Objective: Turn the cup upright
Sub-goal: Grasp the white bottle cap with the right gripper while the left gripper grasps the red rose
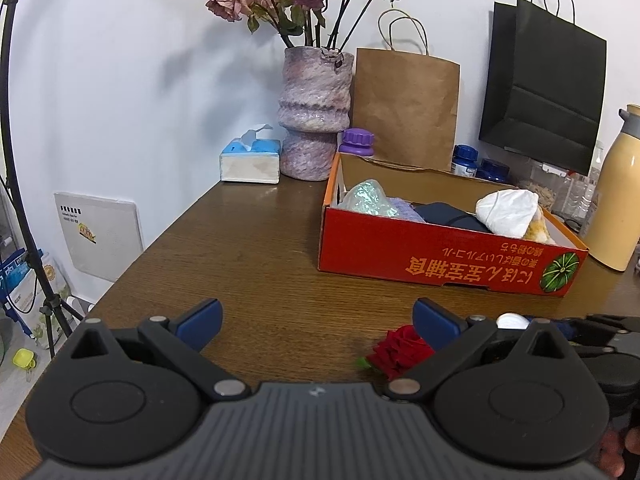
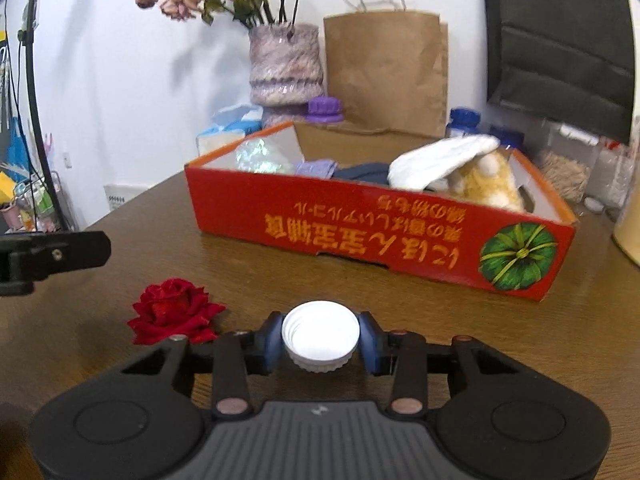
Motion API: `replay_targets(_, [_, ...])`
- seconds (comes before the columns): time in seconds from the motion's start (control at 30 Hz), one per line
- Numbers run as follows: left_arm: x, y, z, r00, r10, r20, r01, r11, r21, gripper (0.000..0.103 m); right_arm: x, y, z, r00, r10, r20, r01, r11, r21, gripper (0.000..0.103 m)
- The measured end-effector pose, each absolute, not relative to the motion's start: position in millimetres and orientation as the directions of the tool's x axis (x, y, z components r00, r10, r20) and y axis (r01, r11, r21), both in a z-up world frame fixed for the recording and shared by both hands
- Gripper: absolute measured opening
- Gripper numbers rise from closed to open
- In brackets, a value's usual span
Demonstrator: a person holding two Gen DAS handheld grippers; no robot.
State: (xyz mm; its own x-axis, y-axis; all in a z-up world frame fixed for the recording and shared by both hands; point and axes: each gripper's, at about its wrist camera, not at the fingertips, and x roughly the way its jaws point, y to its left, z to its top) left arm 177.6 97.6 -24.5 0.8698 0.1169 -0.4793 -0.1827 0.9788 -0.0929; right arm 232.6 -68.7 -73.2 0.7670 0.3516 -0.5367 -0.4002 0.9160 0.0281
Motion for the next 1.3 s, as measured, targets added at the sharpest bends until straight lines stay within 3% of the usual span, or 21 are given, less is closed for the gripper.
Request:
replay_targets(0.4, [184.3, 90.0, -27.1, 0.875, 0.114, -0.471, -0.180, 0.979, -0.099, 0.103, 220.2, -97.8, -57.0, 0.840, 0.303, -0.450, -0.332, 0.943, 0.014, 0.039])
replay_targets(1.3, [218.3, 35.2, -60.4, 0.809, 0.082, -0.582, -0.131, 0.990, -0.043, 0.101, 207.2, -140.5, -52.4, 0.882, 0.239, -0.406, -0.265, 0.964, -0.008, 0.039])
